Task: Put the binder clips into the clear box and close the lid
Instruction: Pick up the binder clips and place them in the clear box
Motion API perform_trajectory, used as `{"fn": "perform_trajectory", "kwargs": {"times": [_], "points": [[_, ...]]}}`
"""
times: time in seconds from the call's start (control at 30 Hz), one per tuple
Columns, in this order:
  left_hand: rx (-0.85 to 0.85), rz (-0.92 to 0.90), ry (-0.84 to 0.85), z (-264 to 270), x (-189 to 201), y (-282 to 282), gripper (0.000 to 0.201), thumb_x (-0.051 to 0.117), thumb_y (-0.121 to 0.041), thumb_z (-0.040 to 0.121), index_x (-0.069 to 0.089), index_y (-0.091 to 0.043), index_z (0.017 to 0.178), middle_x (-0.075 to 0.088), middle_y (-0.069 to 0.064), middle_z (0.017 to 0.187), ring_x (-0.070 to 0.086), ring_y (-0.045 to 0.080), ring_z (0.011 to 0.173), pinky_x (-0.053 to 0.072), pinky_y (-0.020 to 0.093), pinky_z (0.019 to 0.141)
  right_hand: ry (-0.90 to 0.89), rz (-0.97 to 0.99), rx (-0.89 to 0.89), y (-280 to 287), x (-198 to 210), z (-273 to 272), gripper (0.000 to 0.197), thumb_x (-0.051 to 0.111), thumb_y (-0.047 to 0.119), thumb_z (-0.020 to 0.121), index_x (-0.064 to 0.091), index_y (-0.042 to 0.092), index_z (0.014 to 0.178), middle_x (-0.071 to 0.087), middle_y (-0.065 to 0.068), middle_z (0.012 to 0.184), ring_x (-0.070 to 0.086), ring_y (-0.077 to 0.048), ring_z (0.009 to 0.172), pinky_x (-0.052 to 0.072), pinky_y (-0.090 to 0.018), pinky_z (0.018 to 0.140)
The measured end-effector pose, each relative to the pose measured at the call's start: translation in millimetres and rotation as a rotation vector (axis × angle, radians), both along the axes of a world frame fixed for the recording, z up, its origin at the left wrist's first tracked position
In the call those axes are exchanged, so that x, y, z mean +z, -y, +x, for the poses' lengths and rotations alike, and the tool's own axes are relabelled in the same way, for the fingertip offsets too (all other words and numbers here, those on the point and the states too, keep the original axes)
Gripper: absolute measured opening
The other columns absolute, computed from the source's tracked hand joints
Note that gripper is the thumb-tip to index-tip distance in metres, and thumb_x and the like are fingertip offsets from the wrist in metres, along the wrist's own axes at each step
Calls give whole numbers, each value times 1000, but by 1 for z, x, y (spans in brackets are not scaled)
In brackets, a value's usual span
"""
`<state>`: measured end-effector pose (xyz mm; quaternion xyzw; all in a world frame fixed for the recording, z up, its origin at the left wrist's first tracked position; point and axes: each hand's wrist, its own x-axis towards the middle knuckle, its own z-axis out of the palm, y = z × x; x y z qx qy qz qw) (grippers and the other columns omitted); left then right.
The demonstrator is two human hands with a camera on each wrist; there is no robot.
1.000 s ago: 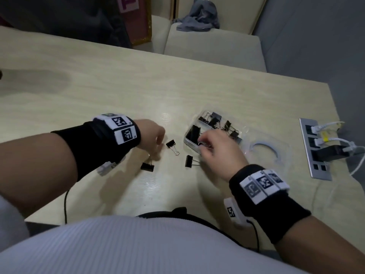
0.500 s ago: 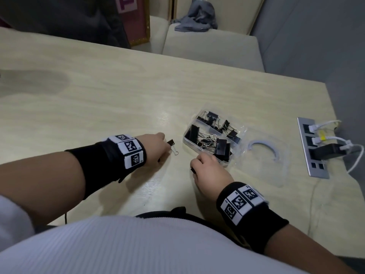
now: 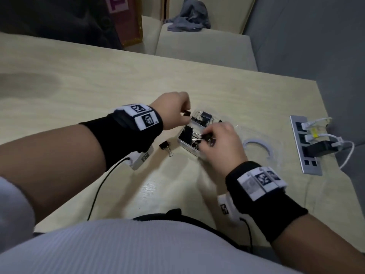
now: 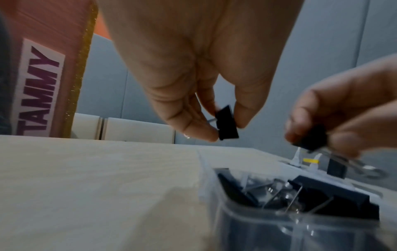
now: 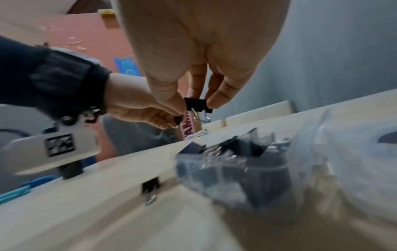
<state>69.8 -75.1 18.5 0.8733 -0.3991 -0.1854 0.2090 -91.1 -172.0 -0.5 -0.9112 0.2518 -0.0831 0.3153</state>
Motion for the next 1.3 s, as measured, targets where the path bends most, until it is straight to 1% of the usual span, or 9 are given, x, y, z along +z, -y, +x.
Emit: {"fn": "perform_trajectory", "kwargs": {"times": [0.1, 0.23, 0.37, 0.5, 0.67, 0.8, 0.9, 1.03, 1.3], "points": [[-7, -107, -68, -4, 3, 17, 36, 68, -22, 83, 56, -17, 117, 62, 2, 120, 66, 16, 99, 52, 33, 89, 8, -11, -159, 29, 8, 10, 27, 64, 20, 82, 60, 17, 108, 50, -5, 115, 55, -20, 101, 35, -20, 84], [-26, -60, -68, -3, 0, 14, 43, 65, -20, 85, 52, -20, 125, 57, 2, 125, 66, 16, 98, 51, 32, 88, -169, -48, -137, 44, 6, 10, 40, 63, 28, 86, 52, 19, 123, 44, -8, 129, 50, -24, 113, 39, -30, 93], [-110, 256, 38, 2, -15, -16, 26, 61, -21, 84, 60, -23, 110, 65, 0, 107, 61, 22, 97, 46, 30, 79, -125, -101, -3, 24, -4, -2, 30, 61, 21, 85, 58, 18, 114, 48, -7, 123, 47, -24, 115, 36, -31, 98], [-283, 529, 99, -12, -39, -49, 40, 64, -33, 79, 58, -24, 117, 56, 3, 114, 56, 26, 103, 46, 32, 77, -193, -213, 155, -7, -22, -15, 28, 58, 24, 84, 58, 17, 111, 51, -4, 118, 45, -25, 113, 35, -37, 99], [-322, 480, 119, -23, -53, -58, 21, 55, -31, 84, 61, -23, 103, 54, 5, 104, 60, 30, 90, 55, 41, 76, -256, -289, 218, -17, -31, -24, 32, 59, 24, 83, 58, 18, 115, 51, -3, 122, 43, -26, 118, 33, -42, 103], [-218, 477, 103, -16, -48, -55, 21, 58, -33, 83, 62, -18, 97, 53, 4, 96, 60, 27, 84, 54, 37, 74, -247, -282, 127, -3, -30, -29, 44, 58, 30, 85, 52, 18, 127, 42, -8, 142, 33, -28, 133, 28, -45, 111], [-84, 411, 107, 0, -38, -53, 28, 66, -33, 81, 62, -15, 102, 55, 7, 99, 56, 26, 84, 48, 32, 74, -351, -244, 76, 5, -34, -35, 56, 51, 40, 91, 34, 23, 142, 23, -7, 156, 19, -27, 143, 18, -43, 116], [37, 246, 107, 11, -20, -39, 29, 65, -31, 79, 63, -15, 103, 59, 11, 101, 60, 30, 92, 47, 33, 79, -350, -260, 116, 4, -41, -38, 54, 49, 35, 92, 33, 22, 143, 25, -7, 156, 21, -30, 143, 19, -45, 116], [-71, 85, 96, -11, -7, 19, 35, 63, -34, 86, 59, -16, 116, 61, 10, 112, 60, 27, 100, 48, 36, 88, -340, -239, 229, 8, -38, -43, 54, 52, 25, 90, 34, 23, 141, 29, 0, 154, 23, -30, 143, 22, -44, 116]]}}
